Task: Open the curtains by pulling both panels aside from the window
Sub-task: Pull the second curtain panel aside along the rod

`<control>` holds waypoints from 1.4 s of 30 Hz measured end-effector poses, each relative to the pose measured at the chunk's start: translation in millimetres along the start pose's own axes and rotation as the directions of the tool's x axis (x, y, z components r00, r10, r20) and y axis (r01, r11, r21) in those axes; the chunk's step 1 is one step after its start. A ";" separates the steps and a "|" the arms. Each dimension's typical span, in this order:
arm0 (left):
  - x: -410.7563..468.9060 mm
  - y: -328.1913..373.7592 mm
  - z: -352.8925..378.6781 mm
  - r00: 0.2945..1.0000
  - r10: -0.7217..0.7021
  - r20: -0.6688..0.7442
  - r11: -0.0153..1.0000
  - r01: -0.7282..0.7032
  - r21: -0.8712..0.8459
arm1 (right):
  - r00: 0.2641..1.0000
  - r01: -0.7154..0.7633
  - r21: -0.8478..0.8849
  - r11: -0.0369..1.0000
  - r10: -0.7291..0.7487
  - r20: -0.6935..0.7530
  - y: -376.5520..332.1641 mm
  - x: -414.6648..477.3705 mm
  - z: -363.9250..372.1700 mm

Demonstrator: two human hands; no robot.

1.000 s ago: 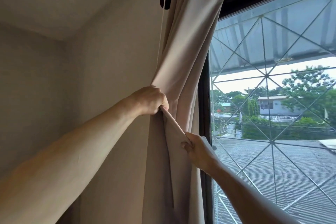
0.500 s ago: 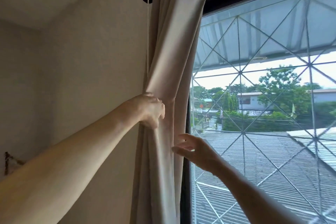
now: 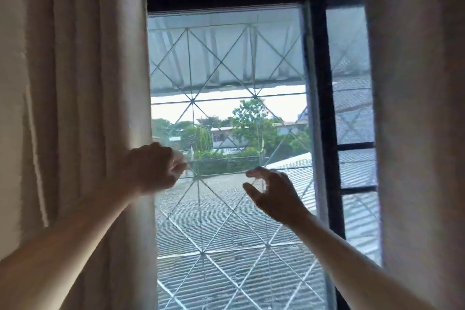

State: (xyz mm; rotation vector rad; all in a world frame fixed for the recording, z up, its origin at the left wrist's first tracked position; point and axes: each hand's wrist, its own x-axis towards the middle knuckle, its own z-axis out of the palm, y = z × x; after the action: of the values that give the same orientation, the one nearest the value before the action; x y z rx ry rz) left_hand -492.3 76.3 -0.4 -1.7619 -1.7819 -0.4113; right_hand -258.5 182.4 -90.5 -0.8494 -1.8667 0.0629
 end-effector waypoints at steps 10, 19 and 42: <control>61.3 153.6 47.5 0.946 0.025 -0.323 0.803 -0.212 -0.558 | 0.938 -0.133 -0.332 0.934 0.011 -0.346 84.3 -45.8 -158.0; 100.5 332.4 23.4 0.920 0.061 -0.388 0.589 -0.347 -0.730 | 0.802 -0.391 -0.251 0.886 0.194 -0.565 154.3 -66.5 -246.7; 198.1 507.8 -13.1 0.944 -0.123 -0.305 0.442 -0.223 -0.869 | 0.775 -0.484 -0.105 0.869 0.370 -0.513 239.3 -34.1 -234.5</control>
State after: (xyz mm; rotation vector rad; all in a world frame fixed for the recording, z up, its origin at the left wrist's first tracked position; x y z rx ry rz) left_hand 18.4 263.8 34.9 -2.1915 -1.2722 -1.8143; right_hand 67.6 265.2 -106.8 -1.3180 -1.1967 -0.0795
